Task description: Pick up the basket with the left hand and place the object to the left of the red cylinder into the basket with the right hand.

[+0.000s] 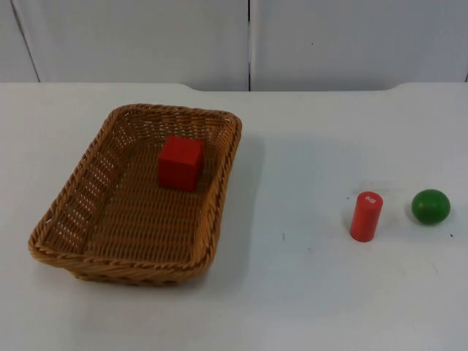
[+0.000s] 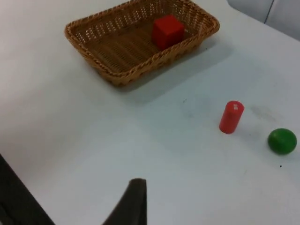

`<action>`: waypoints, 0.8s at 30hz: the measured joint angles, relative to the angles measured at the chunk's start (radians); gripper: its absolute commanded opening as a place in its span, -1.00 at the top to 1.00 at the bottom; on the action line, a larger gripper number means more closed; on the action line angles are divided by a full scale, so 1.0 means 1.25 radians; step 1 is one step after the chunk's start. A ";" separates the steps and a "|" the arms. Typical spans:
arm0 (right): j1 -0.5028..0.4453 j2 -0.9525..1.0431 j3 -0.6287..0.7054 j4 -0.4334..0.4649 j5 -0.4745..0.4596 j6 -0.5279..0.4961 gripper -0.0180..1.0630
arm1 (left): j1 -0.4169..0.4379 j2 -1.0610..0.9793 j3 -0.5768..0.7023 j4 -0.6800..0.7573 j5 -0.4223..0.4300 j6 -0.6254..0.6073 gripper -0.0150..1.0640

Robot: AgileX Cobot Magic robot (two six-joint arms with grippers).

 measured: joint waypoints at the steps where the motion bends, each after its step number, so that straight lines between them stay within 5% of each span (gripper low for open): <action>1: 0.000 -0.024 0.008 0.000 0.007 0.009 -0.71 | 0.000 0.000 0.000 0.000 0.000 0.000 -0.97; 13: 0.000 -0.150 0.033 -0.046 0.098 0.093 -0.71 | 0.000 0.000 0.000 0.002 0.002 0.000 -0.97; 24: 0.000 -0.150 0.064 -0.059 0.059 0.123 -0.71 | 0.000 0.000 0.000 0.002 0.002 0.000 -0.97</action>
